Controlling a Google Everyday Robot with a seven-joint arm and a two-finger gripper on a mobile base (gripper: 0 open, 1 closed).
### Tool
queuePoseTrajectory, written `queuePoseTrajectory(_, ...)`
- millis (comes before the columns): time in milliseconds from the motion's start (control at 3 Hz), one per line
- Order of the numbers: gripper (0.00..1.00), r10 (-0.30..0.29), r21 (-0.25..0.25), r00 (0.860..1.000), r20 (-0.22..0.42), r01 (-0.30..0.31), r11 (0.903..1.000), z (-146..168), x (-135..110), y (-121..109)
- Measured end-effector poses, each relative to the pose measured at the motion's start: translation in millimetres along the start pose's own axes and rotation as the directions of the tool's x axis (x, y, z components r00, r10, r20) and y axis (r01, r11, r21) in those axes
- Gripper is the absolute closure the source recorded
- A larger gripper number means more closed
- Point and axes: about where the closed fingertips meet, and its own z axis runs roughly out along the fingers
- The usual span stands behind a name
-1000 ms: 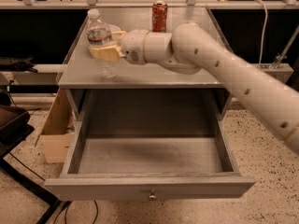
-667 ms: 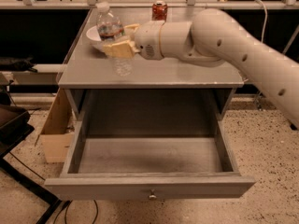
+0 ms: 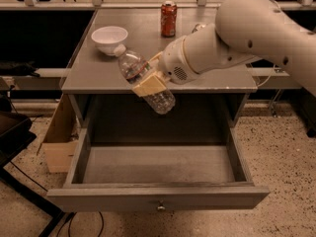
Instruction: Place water bottle into top drawer
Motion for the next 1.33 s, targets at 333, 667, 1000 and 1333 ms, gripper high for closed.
queuePoseTrajectory(333, 1.00, -0.027, -0.063, 0.975, -0.219, 0.013, 0.9979, 26.6, 57.7, 11.1)
queuePoseTrajectory(667, 1.00, -0.091, -0.102, 0.911, -0.403, 0.054, 0.9933, 63.3, 113.4, 13.2)
queuePoseTrajectory(1000, 1.00, -0.158, -0.117, 0.822, -0.547, 0.112, 0.9868, 87.5, 167.5, 10.5)
queuePoseTrajectory(1333, 1.00, -0.196, -0.138, 0.742, -0.641, 0.140, 0.9805, 101.2, 211.5, 19.7)
